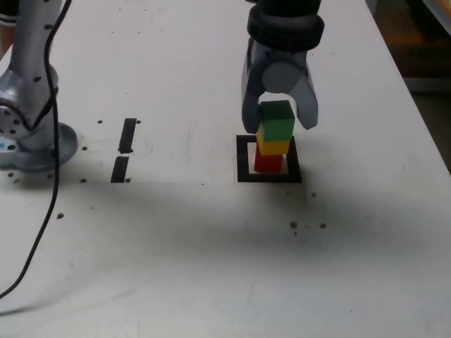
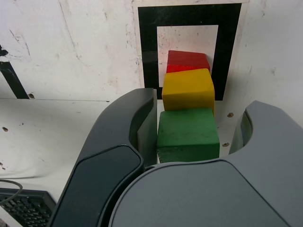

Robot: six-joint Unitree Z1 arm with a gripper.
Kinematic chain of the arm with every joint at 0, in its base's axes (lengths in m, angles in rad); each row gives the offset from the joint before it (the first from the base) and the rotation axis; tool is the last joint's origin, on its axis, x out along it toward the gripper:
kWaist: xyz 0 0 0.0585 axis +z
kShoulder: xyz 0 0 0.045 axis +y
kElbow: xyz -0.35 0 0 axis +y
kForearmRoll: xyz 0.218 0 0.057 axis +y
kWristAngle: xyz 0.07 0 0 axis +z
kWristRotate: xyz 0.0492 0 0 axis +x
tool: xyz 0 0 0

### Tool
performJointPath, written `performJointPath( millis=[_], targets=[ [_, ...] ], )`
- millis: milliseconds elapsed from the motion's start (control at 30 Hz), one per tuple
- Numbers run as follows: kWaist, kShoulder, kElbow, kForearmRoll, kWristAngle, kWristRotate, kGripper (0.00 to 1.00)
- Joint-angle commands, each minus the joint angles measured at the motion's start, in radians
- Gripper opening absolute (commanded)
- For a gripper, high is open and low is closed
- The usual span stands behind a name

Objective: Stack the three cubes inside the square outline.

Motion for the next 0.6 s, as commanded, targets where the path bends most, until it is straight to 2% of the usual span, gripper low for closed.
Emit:
performJointPath(
  millis=[0,300,433,567],
  targets=[
    [-0.002,-0.009,0.006,-0.005,0.005,0.001,0.66],
    [0.002,-0.045,0.017,0.011,0.021,0.003,0.79],
    [0.004,-0.085,0.018,0.024,0.027,0.003,0.84],
    [0.007,-0.142,0.018,0.036,0.049,-0.002,0.89]
  ],
)
